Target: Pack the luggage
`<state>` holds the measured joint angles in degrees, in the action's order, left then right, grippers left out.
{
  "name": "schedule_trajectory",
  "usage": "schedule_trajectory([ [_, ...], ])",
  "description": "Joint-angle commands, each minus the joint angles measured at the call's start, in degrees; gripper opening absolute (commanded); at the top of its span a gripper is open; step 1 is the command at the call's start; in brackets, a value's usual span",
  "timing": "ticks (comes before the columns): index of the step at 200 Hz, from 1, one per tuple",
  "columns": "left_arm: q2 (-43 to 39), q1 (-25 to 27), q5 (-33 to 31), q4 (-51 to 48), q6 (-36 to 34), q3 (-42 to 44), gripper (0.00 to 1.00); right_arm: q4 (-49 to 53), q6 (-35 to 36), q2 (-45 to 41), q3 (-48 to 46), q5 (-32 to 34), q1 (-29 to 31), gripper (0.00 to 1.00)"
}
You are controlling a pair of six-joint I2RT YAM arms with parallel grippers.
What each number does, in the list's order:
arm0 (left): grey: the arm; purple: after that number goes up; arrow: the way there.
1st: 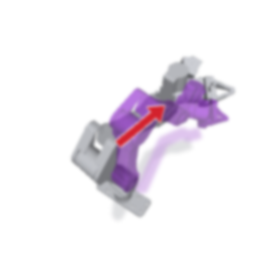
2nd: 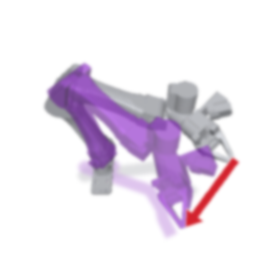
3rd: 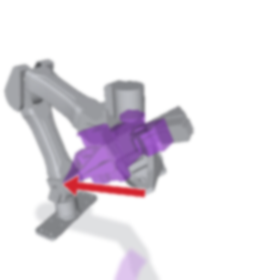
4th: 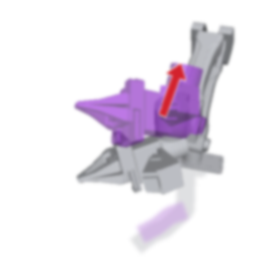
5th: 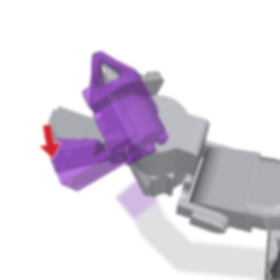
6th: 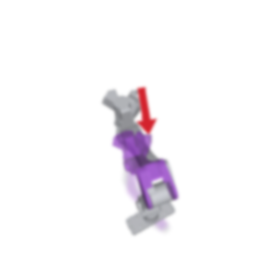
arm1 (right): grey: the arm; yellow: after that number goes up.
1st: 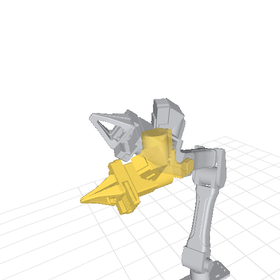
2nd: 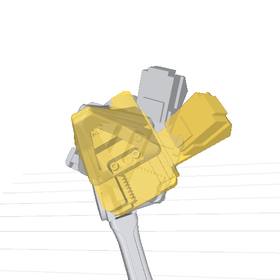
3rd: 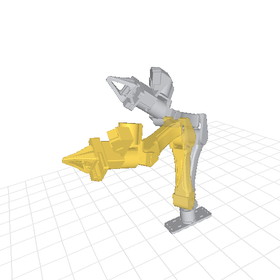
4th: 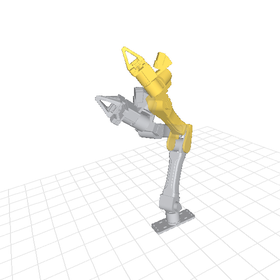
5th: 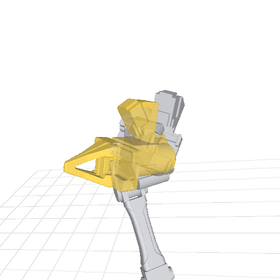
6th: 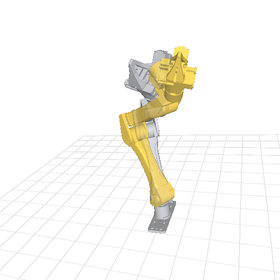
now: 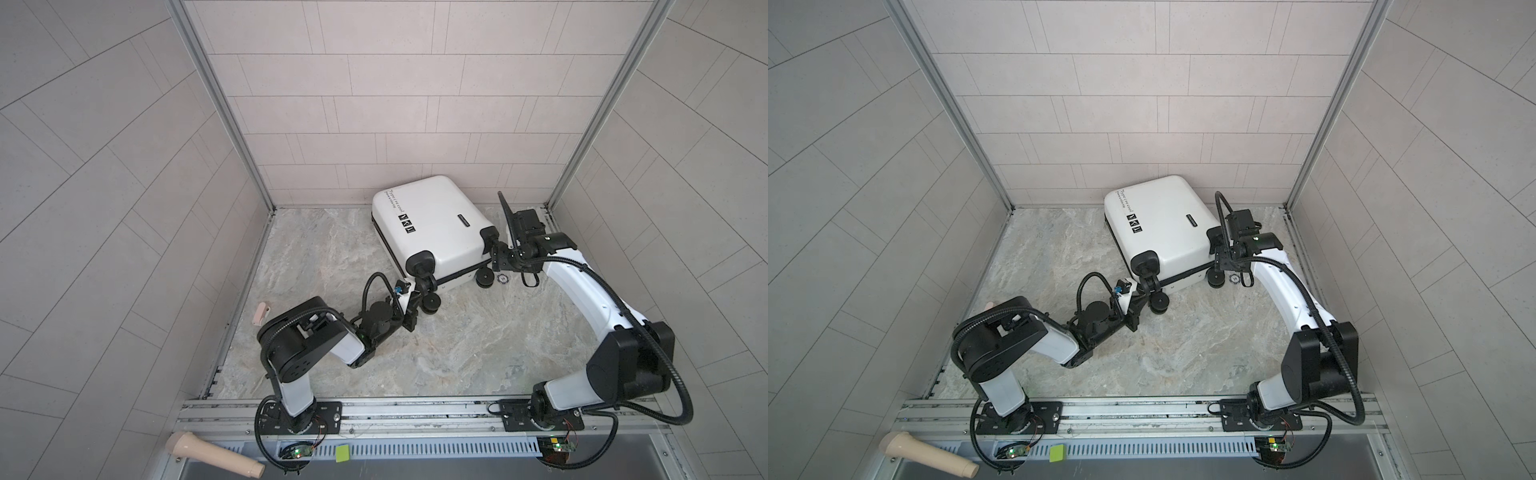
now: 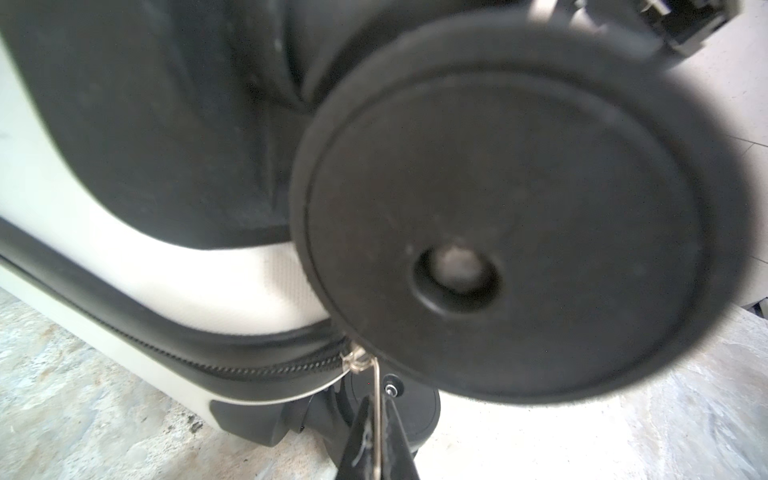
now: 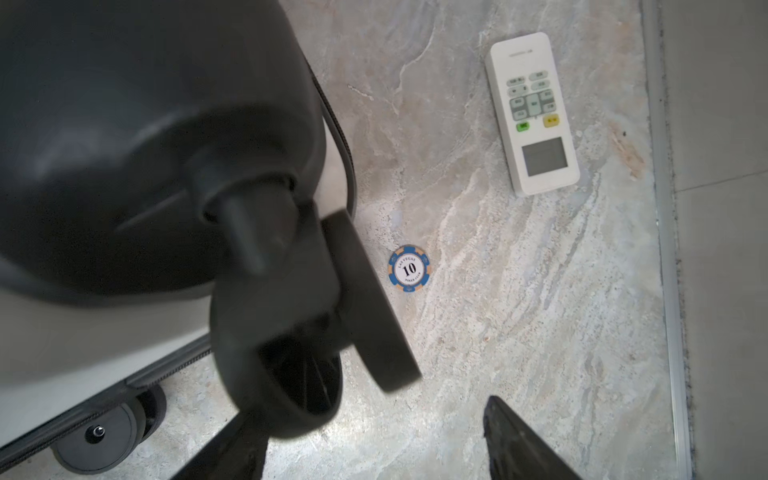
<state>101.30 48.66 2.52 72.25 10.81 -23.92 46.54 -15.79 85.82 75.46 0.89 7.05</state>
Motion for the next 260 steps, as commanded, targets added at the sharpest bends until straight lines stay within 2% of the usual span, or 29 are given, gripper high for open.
schedule_trajectory([
  [1,-0.5,1.1,3.5,3.4,1.0,-0.8,0.0,-0.8,4.3,2.7,2.3,1.0,-0.3,0.82],
  [53,-0.7,1.2,2.8,3.4,0.8,-0.8,0.0,-1.8,7.9,8.6,6.9,0.8,-1.6,0.8],
  [76,-0.6,1.3,2.3,3.4,0.2,-1.0,0.0,-2.1,8.6,9.4,7.8,-2.0,-1.6,0.73],
  [115,-0.9,3.0,-0.5,3.4,-3.0,-0.9,0.0,-3.6,7.9,8.0,5.8,-5.7,-1.6,0.45],
  [133,-2.0,5.0,-3.7,3.4,-6.7,-0.5,0.0,-3.8,7.1,7.4,5.0,-6.9,-1.6,0.32],
  [148,-3.1,7.2,-6.9,3.0,-10.7,-0.5,0.0,-3.2,6.1,7.4,4.7,-7.8,-1.3,0.16],
  [170,-3.5,9.5,-10.1,0.9,-14.3,-1.5,0.0,-3.0,5.0,7.4,4.1,-9.1,-0.8,0.0],
  [215,-3.1,12.9,-12.7,0.0,-17.1,-2.0,0.0,-2.9,3.4,6.6,3.1,-9.3,1.6,0.0],
  [260,-2.8,13.8,-12.7,-1.9,-16.6,-3.7,0.0,-2.4,2.0,5.4,3.9,-8.5,6.1,0.0],
])
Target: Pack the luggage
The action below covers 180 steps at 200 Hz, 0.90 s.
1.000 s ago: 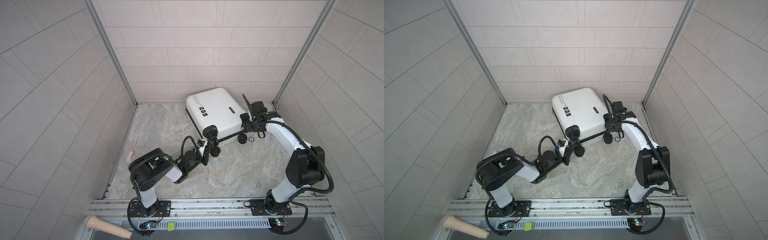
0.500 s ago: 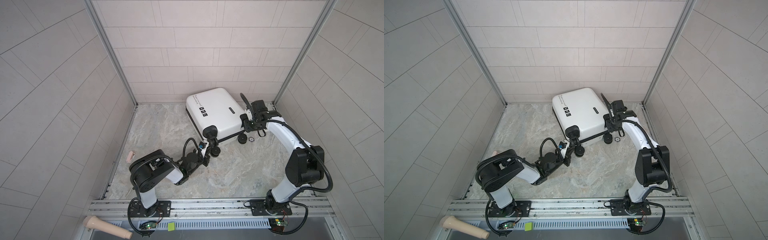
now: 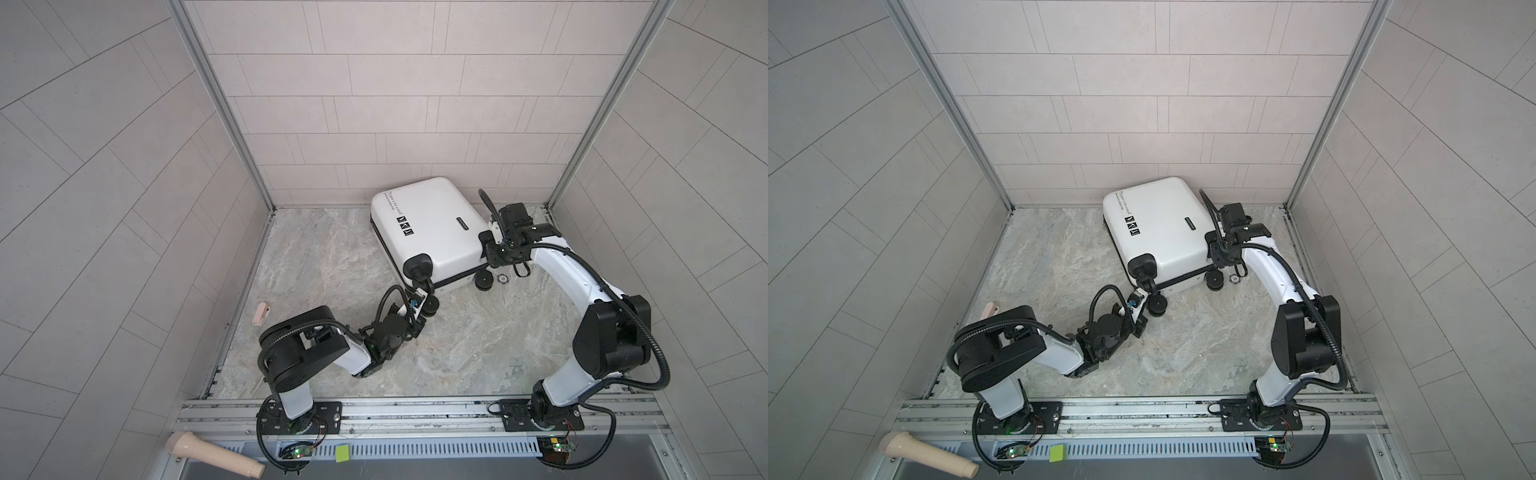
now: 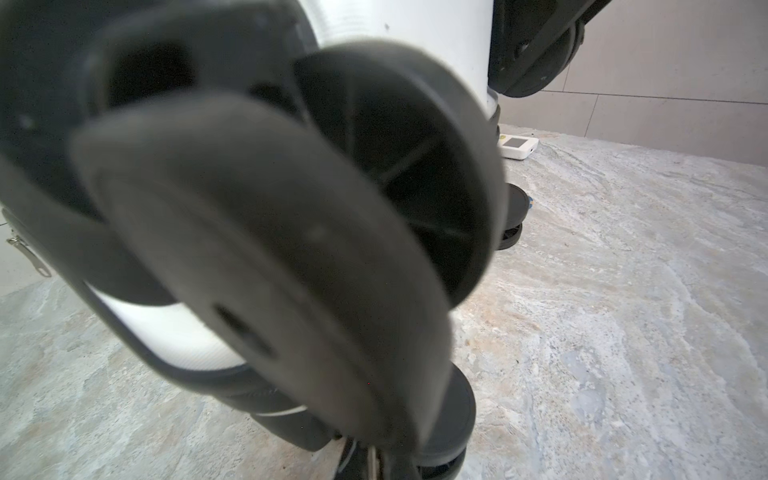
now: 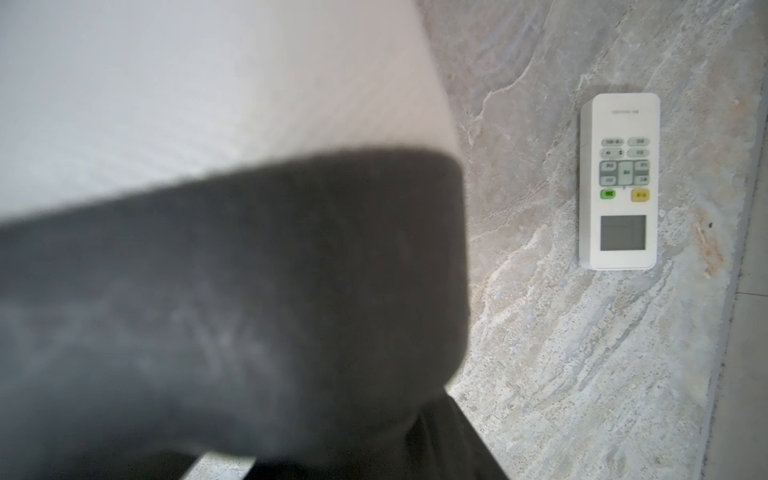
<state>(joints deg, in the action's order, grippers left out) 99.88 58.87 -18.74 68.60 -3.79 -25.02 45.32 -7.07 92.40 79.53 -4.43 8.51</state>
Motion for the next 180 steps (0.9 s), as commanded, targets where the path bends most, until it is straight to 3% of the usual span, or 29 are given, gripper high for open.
schedule_trajectory([
  [1,-1.3,3.6,8.5,1.7,-2.0,-2.6,0.0,-1.1,-6.8,-1.2,-0.2,-3.1,4.7,0.0],
  [75,-0.5,5.6,7.6,1.7,-1.4,-3.5,0.0,-0.7,-9.5,-1.0,0.0,1.8,14.0,0.0],
  [180,5.2,6.9,9.4,2.1,0.6,-11.3,0.0,-3.6,-16.0,-3.2,-3.0,0.2,22.1,0.0],
])
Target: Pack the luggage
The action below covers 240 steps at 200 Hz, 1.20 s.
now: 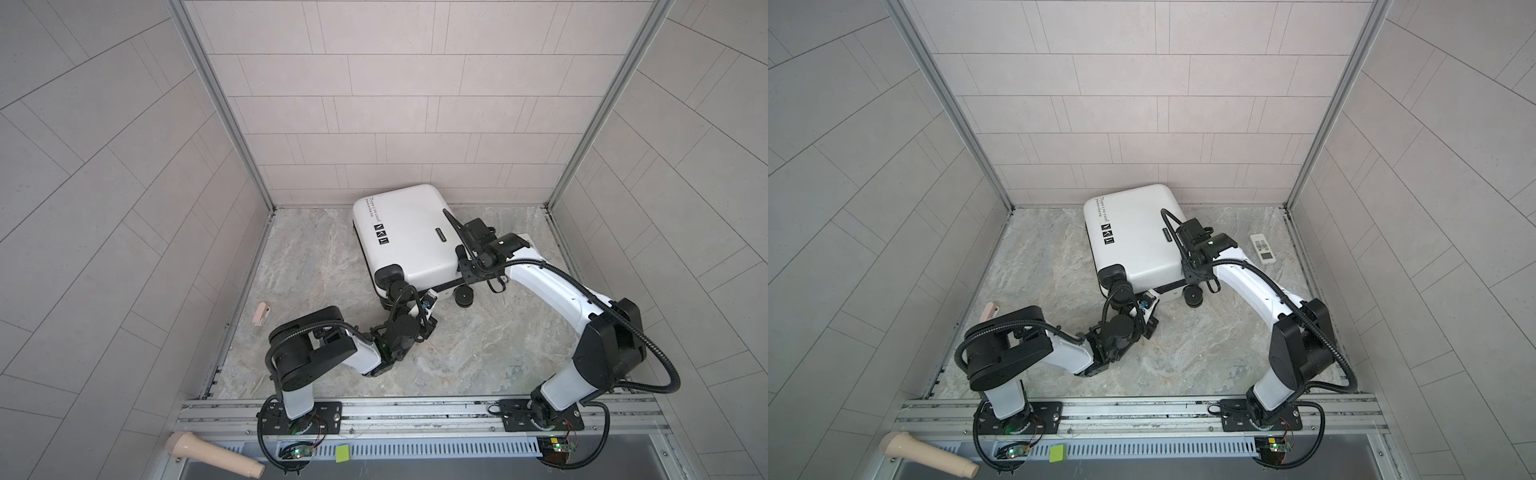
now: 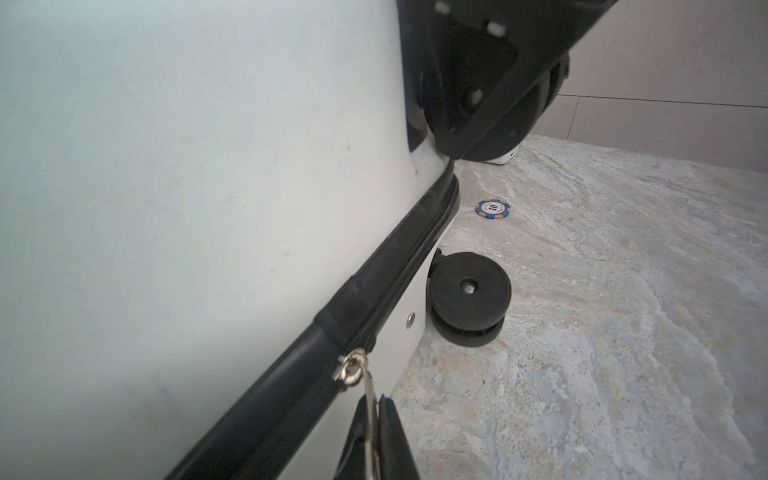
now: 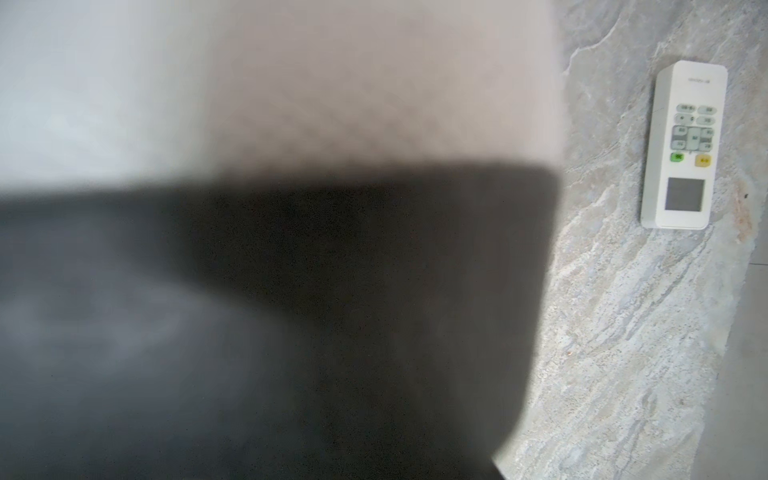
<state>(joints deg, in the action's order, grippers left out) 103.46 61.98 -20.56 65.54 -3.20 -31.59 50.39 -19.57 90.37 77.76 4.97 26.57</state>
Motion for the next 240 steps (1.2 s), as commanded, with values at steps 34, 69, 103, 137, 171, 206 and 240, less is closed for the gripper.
schedule_trajectory([
  [34,4.8,3.8,12.1,6.6,1.8,-8.3,0.0,-11.1,-5.3,-3.3,-4.2,-12.4,4.0,0.0],
  [69,8.2,3.8,13.8,7.3,4.1,-12.3,0.0,-11.5,-5.5,-4.7,-6.2,-13.4,3.8,0.0],
  [103,8.7,3.8,13.4,7.1,5.3,-12.8,0.0,-10.4,-5.0,-5.2,-6.8,-13.4,2.9,0.0],
  [137,4.3,3.9,8.2,5.0,6.1,-8.5,0.35,-10.1,-4.6,-5.7,-7.3,-13.4,2.3,0.28],
  [171,-3.3,4.1,5.6,0.5,6.6,-3.8,0.55,-10.3,-4.7,-6.8,-8.2,-12.0,2.2,0.61],
  [206,-13.1,5.3,2.5,-14.2,6.4,-3.5,0.57,-11.5,-5.3,-9.4,-10.5,-11.0,2.0,0.7],
  [240,-21.0,6.1,-3.1,-23.4,7.6,-3.7,0.65,-11.8,-5.2,-12.0,-12.1,-10.7,1.4,0.74],
])
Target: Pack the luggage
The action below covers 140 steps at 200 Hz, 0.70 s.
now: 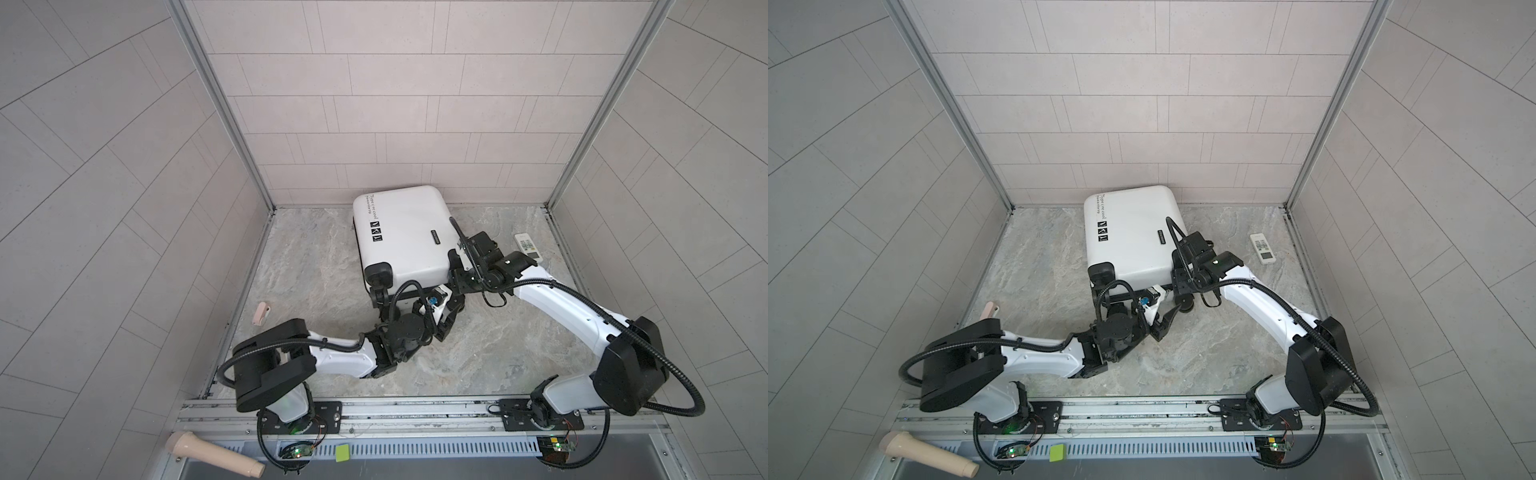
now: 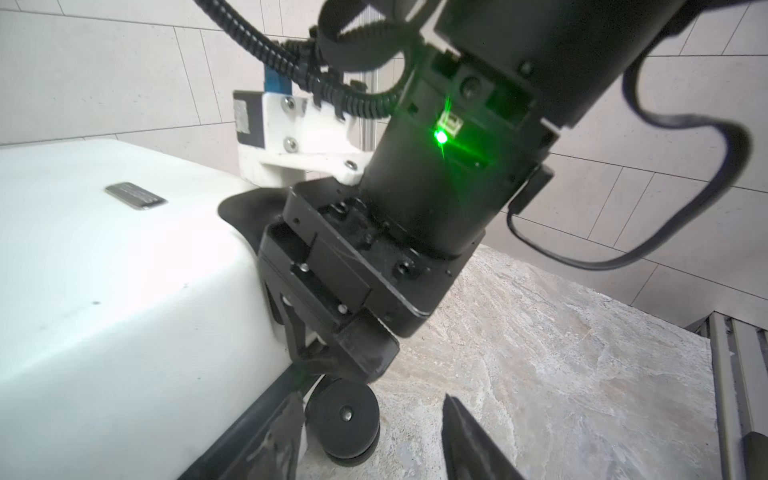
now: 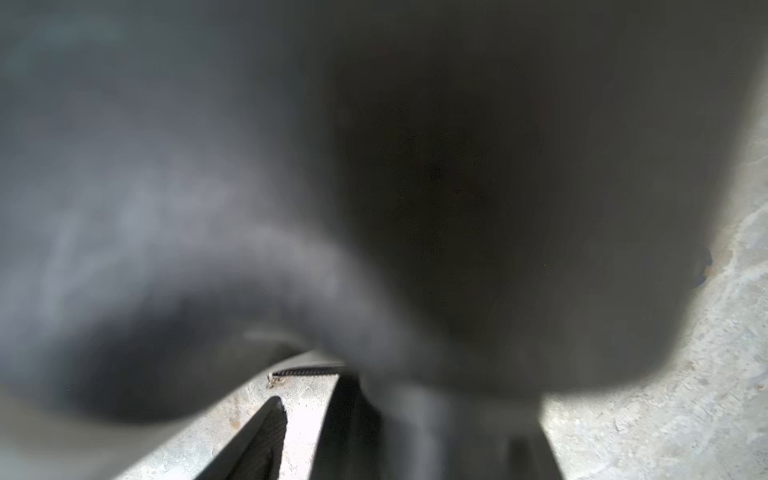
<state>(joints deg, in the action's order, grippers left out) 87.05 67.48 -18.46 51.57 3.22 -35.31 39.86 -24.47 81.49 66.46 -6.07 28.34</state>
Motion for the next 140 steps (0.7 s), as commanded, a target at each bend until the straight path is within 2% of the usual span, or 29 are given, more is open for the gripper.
schedule_trajectory([
  [1,-4.8,0.5,-5.3,-9.7,1.3,0.0,0.65,-1.3,-0.3,-3.2,-0.9,0.4,-0.3,0.74],
  [37,-11.2,0.5,-5.4,-26.1,2.4,-5.2,0.74,-1.3,0.1,-4.7,-1.6,-0.3,-1.4,0.76],
  [59,-13.0,0.5,-8.5,-33.7,2.9,-9.3,0.84,-0.8,0.6,-5.4,-1.3,-1.4,-2.4,0.76],
  [74,-14.8,0.5,-14.4,-37.2,6.3,-11.3,0.89,-0.6,0.8,-6.6,-1.7,-1.4,-2.8,0.77],
  [85,-17.1,0.5,-19.0,-40.0,8.7,-11.9,1.0,-1.0,0.8,-7.6,-2.3,-1.8,-3.3,0.79],
  [113,-23.3,0.4,-20.6,-49.0,8.2,-14.7,1.0,-1.1,1.0,-8.9,-3.1,-3.6,-4.7,0.79],
  [140,-28.0,0.2,-25.3,-64.7,9.8,-19.6,1.0,-1.4,1.3,-9.6,-3.9,-4.2,-5.3,0.8],
])
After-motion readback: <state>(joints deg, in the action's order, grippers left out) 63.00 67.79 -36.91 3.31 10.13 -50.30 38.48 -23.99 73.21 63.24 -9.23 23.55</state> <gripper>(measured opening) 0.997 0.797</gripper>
